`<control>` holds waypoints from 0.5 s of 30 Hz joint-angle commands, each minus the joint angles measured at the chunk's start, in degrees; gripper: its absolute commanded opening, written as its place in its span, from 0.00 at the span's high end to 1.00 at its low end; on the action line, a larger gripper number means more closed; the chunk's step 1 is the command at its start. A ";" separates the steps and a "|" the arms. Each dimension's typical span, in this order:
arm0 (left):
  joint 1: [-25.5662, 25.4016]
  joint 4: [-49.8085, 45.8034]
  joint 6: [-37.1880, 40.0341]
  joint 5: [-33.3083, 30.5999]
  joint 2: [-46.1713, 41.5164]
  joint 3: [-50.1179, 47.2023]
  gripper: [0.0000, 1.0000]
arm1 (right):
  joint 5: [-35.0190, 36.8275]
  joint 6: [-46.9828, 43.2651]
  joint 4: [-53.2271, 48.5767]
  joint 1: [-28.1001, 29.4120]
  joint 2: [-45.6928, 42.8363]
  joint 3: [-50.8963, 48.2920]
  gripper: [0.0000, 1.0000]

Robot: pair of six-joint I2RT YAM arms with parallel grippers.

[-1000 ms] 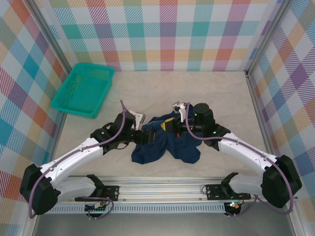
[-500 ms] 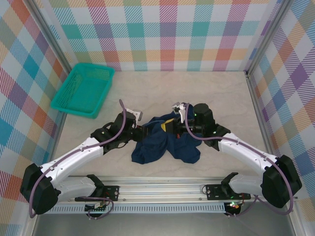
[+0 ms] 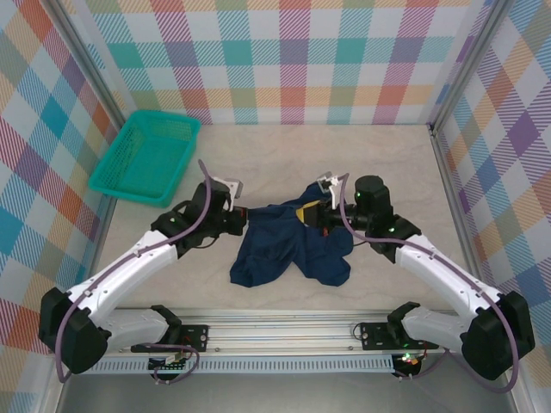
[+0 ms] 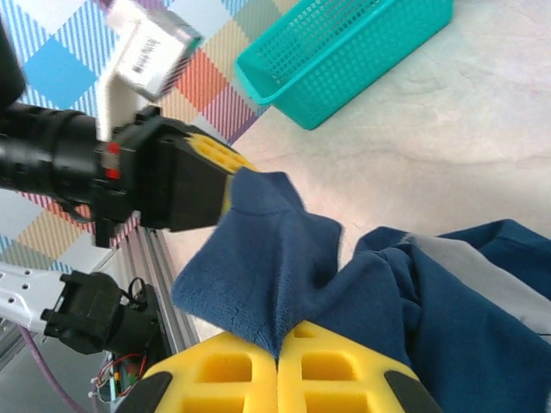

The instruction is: Fold the inside-out t-shirt

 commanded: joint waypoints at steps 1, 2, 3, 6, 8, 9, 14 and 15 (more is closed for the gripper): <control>1.81 -9.30 0.14 8.23 -2.77 2.45 1.00 | 1.29 -3.91 -8.68 -1.01 -0.19 4.80 1.00; 2.28 -10.44 0.34 10.73 -3.27 2.76 1.00 | 2.53 -4.77 -10.29 -1.08 -0.01 5.43 1.00; 2.52 -11.25 0.58 12.63 -3.83 3.04 1.00 | 3.59 -5.54 -11.04 -1.10 0.00 5.80 0.99; 2.84 -13.54 1.56 16.24 -4.24 3.84 1.00 | 3.19 -5.88 -9.98 -1.10 -0.06 5.22 0.98; 2.84 -15.11 2.01 16.58 -3.82 4.28 1.00 | 0.99 -6.09 -8.65 -1.10 0.16 4.52 0.97; 2.84 -15.17 2.03 17.09 -3.78 3.91 1.00 | -0.46 -6.83 -8.28 -1.10 0.23 4.01 0.97; 0.20 -10.56 -0.61 22.61 -3.25 -2.44 1.00 | -4.11 -7.25 -9.85 -0.84 -1.22 -0.84 0.98; -1.10 -9.94 -1.44 22.93 -3.14 -3.74 1.00 | -3.93 -6.36 -11.62 -0.48 -1.49 -1.87 0.97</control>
